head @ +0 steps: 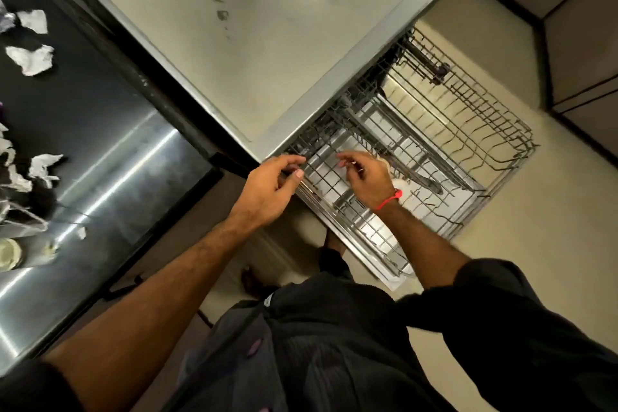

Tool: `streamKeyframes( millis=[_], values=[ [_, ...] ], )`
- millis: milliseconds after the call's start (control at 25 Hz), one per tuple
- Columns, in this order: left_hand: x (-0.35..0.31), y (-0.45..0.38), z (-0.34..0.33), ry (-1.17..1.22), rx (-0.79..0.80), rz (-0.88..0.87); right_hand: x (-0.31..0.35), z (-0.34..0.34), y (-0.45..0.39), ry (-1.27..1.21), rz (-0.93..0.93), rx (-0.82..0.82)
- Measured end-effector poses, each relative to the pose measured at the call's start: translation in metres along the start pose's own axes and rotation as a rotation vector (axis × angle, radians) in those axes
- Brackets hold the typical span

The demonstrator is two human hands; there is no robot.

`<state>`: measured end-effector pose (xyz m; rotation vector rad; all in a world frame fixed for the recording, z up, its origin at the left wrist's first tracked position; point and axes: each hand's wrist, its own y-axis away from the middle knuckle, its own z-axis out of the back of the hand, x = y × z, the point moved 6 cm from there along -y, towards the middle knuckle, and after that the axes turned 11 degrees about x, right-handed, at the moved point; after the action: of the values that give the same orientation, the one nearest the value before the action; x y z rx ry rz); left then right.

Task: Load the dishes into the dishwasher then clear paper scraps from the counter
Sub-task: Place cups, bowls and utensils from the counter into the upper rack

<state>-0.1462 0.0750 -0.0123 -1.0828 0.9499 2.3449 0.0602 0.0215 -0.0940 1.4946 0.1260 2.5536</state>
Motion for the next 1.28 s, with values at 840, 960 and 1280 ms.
streamKeyframes(
  millis=[840, 960, 1280],
  values=[
    [0.231, 0.285, 0.249, -0.175, -0.85, 0.48, 0.345, -0.307, 0.013, -0.306, 0.217, 0.454],
    [0.24, 0.285, 0.26, -0.22, -0.865, 0.426, 0.342, -0.308, 0.014, -0.305, 0.17, 0.429],
    [0.219, 0.307, 0.25, 1.108, -0.712, 0.081, 0.379, -0.294, 0.048, -0.219, 0.379, 0.534]
  ],
)
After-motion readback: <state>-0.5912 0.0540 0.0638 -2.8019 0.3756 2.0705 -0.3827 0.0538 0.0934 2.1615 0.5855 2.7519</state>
